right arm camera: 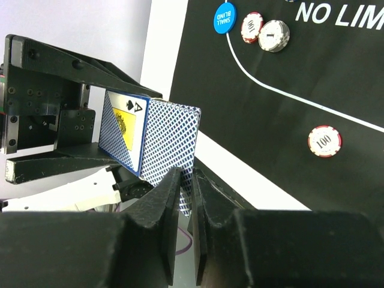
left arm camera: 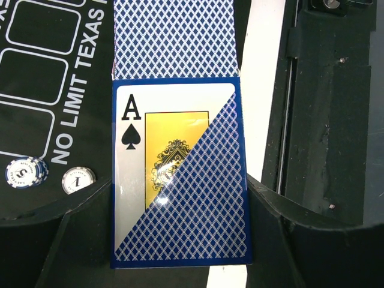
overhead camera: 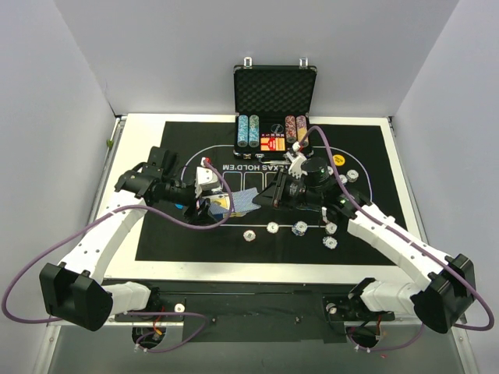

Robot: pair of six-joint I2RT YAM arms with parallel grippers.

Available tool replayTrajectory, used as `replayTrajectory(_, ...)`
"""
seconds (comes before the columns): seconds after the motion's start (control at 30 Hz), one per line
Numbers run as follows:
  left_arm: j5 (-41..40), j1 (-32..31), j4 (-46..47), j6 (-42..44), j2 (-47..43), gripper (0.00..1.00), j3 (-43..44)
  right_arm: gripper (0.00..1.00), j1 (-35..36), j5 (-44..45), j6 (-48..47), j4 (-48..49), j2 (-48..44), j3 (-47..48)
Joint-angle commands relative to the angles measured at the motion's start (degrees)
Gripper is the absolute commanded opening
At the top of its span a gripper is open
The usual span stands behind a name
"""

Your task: Distribute texas hold em gaming equipment

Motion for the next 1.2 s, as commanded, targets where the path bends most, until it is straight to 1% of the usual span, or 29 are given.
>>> replayTrajectory(0.0,5.5,0.4,2.4,-0.4,-2.1,0.00,2.6,0.08,-0.6,-0.3,-0.9,0.4,-1.5,-0.3)
replayTrajectory(0.07,6.6,0.4,1.8,0.1,-2.3,0.00,2.8,0.11,-0.6,-0.4,-1.0,0.4,-1.2,0.1)
replayTrajectory(0.13,7.7,0.4,1.5,0.1,-2.5,0.00,3.2,0.17,-0.7,-0.6,-1.0,0.4,-0.9,0.5)
replayTrajectory(0.2,8.1,0.4,1.1,-0.3,-2.7,0.00,3.6,0.32,-0.4,-0.3,-1.1,0.4,-0.5,1.0)
replayTrajectory(0.27,8.3,0.4,0.9,-0.3,-2.4,0.00,4.2,0.38,0.5,-0.4,-1.1,0.4,0.1,1.7)
replayTrajectory(0.33,8.2,0.4,0.6,0.0,-2.1,0.00,4.4,0.41,1.6,-0.6,-0.9,0.4,1.1,2.4)
replayTrajectory(0.53,8.3,0.4,1.3,-0.4,-2.1,0.00,4.3,0.42,3.8,-1.2,2.2,5.2,2.3,1.9)
replayTrajectory(0.63,8.3,0.4,1.3,-0.4,-2.0,0.00,4.5,0.43,3.7,-3.1,6.7,13.4,2.8,-0.4)
replayTrajectory(0.83,8.4,0.5,1.8,-1.3,-2.0,0.00,5.0,0.43,4.2,-6.3,13.4,24.8,4.7,-3.1)
replayTrajectory(1.0,8.8,0.6,3.2,-2.5,-2.3,0.00,4.9,0.43,5.2,-6.2,11.9,22.6,5.5,-2.5)
replayTrajectory(1.17,8.9,0.7,4.1,-3.4,-2.3,0.00,4.8,0.41,5.3,-6.1,14.7,26.8,5.2,-4.4)
